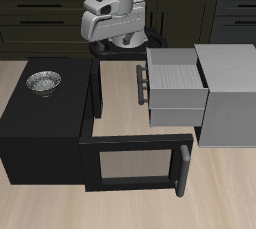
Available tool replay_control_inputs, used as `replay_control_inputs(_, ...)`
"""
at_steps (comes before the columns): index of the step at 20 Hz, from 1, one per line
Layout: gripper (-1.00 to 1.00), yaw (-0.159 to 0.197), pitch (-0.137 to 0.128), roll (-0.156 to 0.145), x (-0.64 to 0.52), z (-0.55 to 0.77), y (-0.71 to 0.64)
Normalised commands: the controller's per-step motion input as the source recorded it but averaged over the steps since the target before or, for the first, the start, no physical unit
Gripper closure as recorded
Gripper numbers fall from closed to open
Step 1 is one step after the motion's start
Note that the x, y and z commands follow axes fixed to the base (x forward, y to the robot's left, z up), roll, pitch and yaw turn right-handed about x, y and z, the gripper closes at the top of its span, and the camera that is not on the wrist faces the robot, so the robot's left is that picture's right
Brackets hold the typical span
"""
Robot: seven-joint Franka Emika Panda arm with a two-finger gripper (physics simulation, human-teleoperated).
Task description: Close the top and middle drawer of the white cabinet
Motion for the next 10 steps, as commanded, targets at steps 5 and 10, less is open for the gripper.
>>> replay_control_inputs(5,-1.0,0.134,-0.016,-0.026,0.12,-0.01,-0.01)
replay_control_inputs(10,-1.0,0.117,-0.034,-0.004,0.14,-0.02,-0.03)
